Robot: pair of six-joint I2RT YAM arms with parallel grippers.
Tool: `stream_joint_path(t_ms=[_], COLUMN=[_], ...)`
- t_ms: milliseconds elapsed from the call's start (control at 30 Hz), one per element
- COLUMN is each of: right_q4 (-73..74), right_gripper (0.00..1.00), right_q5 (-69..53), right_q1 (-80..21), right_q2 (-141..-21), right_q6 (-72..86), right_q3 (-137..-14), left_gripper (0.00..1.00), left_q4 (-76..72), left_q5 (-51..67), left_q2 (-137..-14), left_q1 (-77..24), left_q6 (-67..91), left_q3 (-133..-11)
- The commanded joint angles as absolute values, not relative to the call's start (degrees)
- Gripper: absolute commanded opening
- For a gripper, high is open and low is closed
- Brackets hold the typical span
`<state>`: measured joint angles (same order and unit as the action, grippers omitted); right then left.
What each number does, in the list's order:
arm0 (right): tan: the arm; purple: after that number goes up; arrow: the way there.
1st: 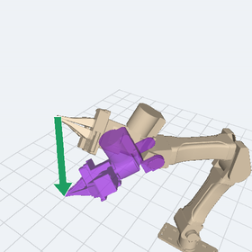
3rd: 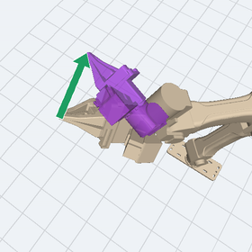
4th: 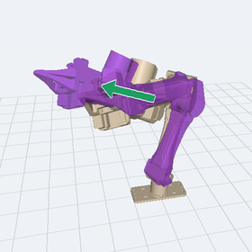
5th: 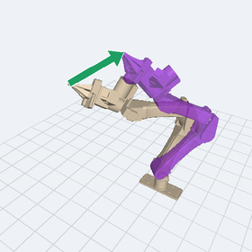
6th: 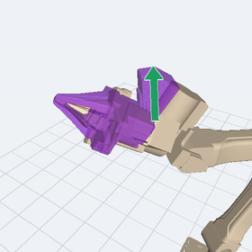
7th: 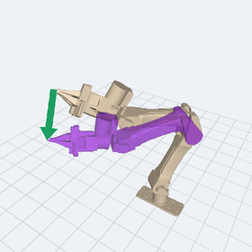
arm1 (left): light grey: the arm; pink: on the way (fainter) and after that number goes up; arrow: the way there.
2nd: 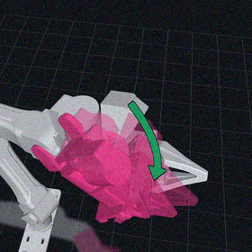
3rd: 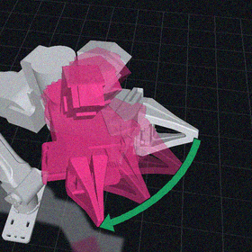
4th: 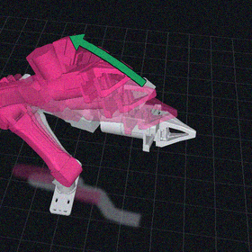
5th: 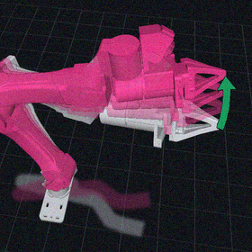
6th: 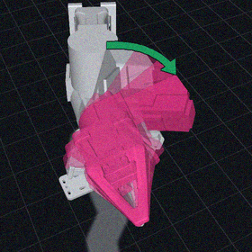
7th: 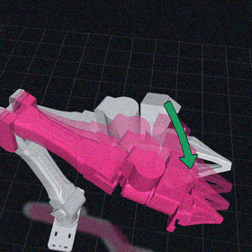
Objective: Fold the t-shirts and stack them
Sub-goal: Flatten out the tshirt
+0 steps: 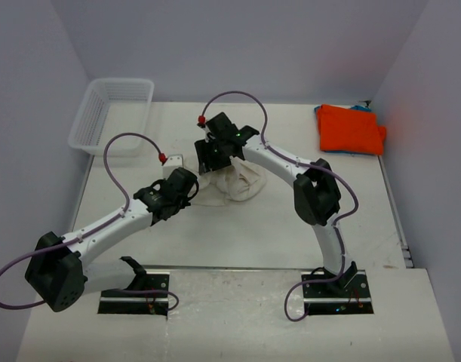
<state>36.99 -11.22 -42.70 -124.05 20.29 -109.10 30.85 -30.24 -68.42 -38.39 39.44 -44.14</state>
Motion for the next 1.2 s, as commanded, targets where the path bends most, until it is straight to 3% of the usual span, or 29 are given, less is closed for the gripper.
stream_joint_path(t_ms=[0, 333, 500, 933, 1067, 1167], right_q4=[38.23, 40.16, 40.78, 39.2, 39.02, 40.08], right_gripper=[0.55, 0.54, 0.48, 0.48, 0.35, 0.33], right_q5=[-10.2, -6.94, -5.9, -4.04, -3.25, -3.16], right_q1=[-42.45, -42.45, -42.45, -42.63, -42.63, -42.8], right_q2=[-125.06, -123.4, -123.14, -119.62, -119.09, -119.71], right_q6=[19.69, 19.07, 19.34, 19.69, 19.78, 19.69], right_q3=[-114.43, -115.66, -115.31, -111.54, -111.53, -112.94], left_gripper=[0.0, 0.0, 0.0, 0.0, 0.0, 0.0], left_q4=[30.06, 27.86, 27.25, 25.84, 25.66, 25.66], left_q5=[-31.2, -29.71, -29.18, -28.83, -28.48, -28.39], left_q2=[-66.97, -68.11, -68.73, -68.99, -69.43, -69.35], left_q1=[-38.32, -38.32, -38.41, -38.32, -38.32, -38.32], left_q6=[38.85, 38.76, 38.76, 38.85, 38.85, 38.85], left_q3=[-44.47, -42.45, -42.01, -40.34, -40.52, -40.26])
